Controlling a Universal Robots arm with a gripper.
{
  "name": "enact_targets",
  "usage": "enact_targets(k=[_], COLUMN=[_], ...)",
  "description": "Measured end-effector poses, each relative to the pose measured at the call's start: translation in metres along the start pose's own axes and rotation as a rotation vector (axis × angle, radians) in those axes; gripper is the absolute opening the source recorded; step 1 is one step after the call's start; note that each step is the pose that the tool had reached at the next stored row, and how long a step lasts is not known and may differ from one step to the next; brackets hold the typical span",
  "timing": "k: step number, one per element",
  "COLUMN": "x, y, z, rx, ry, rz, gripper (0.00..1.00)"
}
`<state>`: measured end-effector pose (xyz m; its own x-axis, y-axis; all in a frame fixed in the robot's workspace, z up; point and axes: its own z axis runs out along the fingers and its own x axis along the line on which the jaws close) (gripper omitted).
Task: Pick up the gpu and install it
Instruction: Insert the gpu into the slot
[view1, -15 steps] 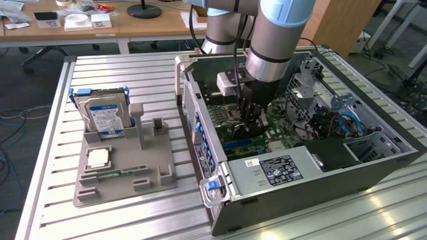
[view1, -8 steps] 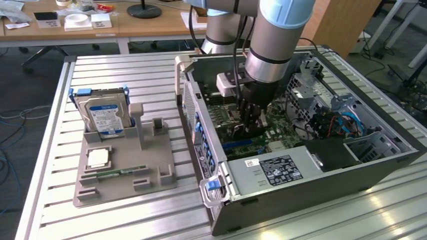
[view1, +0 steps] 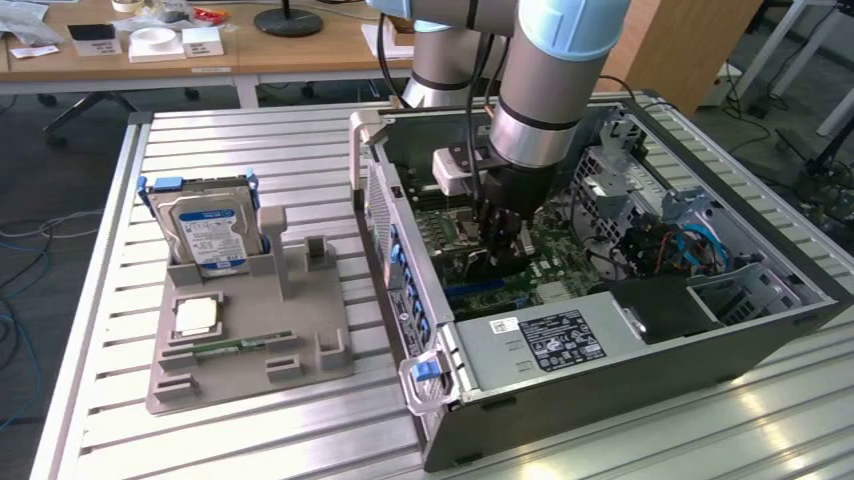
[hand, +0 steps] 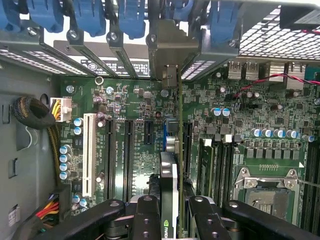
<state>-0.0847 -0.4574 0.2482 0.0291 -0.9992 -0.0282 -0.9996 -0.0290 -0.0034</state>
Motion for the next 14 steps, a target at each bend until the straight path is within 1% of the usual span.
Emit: enact_targets(k=[14], x=[0.0001], y=[0.0], z=[0.0027], rx=[0.0002], ry=[0.0001], rz=[0.008], gripper=[0.27])
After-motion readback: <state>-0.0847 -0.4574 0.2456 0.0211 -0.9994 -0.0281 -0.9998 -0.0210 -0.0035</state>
